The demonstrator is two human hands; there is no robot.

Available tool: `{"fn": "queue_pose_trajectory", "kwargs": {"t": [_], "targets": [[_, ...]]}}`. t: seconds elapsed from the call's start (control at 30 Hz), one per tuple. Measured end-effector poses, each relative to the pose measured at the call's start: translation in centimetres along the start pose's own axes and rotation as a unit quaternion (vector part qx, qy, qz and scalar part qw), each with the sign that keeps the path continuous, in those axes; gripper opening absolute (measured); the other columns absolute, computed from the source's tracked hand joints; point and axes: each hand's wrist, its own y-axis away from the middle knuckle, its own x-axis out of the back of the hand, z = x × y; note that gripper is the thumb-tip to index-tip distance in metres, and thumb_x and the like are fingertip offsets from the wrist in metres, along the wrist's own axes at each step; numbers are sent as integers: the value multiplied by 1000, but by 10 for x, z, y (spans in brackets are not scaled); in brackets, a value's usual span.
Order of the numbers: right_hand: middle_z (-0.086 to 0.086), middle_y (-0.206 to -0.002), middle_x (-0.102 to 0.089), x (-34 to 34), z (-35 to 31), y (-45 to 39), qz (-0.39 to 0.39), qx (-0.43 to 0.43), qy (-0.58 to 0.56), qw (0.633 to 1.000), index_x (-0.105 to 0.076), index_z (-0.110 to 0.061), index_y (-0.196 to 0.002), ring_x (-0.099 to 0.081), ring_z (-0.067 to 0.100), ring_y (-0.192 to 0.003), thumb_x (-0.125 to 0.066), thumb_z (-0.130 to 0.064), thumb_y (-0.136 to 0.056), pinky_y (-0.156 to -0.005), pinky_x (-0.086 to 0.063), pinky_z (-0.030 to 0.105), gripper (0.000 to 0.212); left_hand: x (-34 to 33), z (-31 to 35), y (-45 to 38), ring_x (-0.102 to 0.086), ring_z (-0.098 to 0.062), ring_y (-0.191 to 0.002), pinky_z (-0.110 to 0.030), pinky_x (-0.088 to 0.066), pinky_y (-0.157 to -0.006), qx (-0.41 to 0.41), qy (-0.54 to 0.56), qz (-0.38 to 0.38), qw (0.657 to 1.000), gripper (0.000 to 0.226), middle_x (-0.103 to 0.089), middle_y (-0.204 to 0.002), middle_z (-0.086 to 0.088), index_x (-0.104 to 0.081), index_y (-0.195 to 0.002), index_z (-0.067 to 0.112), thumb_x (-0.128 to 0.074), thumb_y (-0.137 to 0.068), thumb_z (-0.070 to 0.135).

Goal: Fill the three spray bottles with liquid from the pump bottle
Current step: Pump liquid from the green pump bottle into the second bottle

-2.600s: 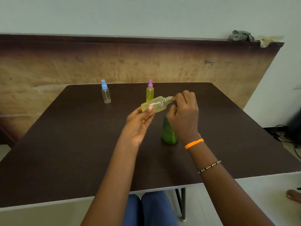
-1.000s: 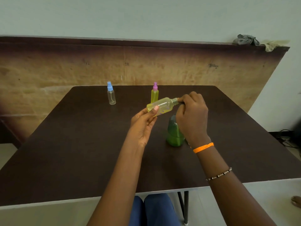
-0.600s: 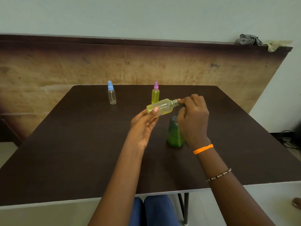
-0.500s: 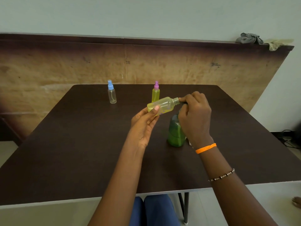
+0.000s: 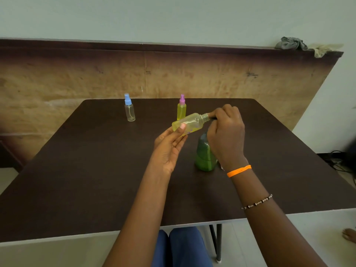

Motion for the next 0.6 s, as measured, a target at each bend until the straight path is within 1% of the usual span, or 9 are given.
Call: {"fn": "queue_pose_trajectory", "kwargs": {"t": [0.07,0.13,0.23,0.3,0.37,0.43,0.5,0.6], "targets": [[17,-76,-56,-4,1,7,18,-3,6,1000,-63,4,-77,-46,28,-74,-36,3,-73,-65,-36,28,27,0,0,-1,-69,-13,-85,-24,-53,-87,-1,-5,2,1000,16,-69,-99,-10,-62,-100,4,-61,-84,4],[20,-75,-57,-10,3,16,49,4,14,999,-64,6,-77,-42,26,-79,-36,9,-74,-71,-39,29,28,1,-1,-1,-68,-14,-87,-24,-52,-88,-2,-12,6,1000,15,-69,-99,-10,-62,-99,5,-61,-84,4],[20,-73,-57,-16,7,19,71,6,9,997,-64,6,-75,-42,26,-81,-36,11,-76,-77,-42,31,28,3,-2,-1,-68,-14,-87,-25,-52,-87,1,-17,14,1000,16,-68,-99,-10,-61,-100,4,-61,-85,5],[20,-72,-57,-15,5,16,68,6,12,998,-63,5,-74,-41,25,-79,-38,11,-76,-75,-42,31,26,3,-1,0,-68,-13,-86,-24,-52,-87,1,-17,13,1000,16,-68,-98,-10,-61,-101,4,-61,-85,5],[18,-72,-56,-10,3,9,46,7,6,999,-62,4,-73,-41,24,-76,-39,8,-73,-68,-38,29,23,1,0,1,-68,-13,-87,-23,-52,-86,-1,-15,9,1000,15,-68,-99,-9,-61,-100,4,-61,-85,5],[15,-71,-55,-5,2,1,27,4,-5,1000,-61,2,-71,-44,26,-71,-37,2,-73,-62,-33,27,24,-1,1,2,-67,-13,-89,-23,-52,-87,-5,-13,3,1000,15,-68,-99,-9,-62,-100,5,-61,-85,5],[14,-72,-54,-3,1,-1,19,-1,-12,1000,-61,1,-71,-46,28,-70,-35,0,-74,-60,-32,26,26,-1,0,2,-67,-14,-90,-23,-52,-88,-7,-14,3,1000,16,-68,-100,-9,-61,-101,4,-61,-86,5],[16,-73,-55,-10,1,13,38,-4,-16,999,-63,4,-77,-42,25,-72,-35,6,-75,-61,-37,30,28,0,0,1,-66,-15,-92,-24,-52,-88,-4,-14,6,1000,14,-68,-99,-9,-61,-100,6,-61,-85,5]]}}
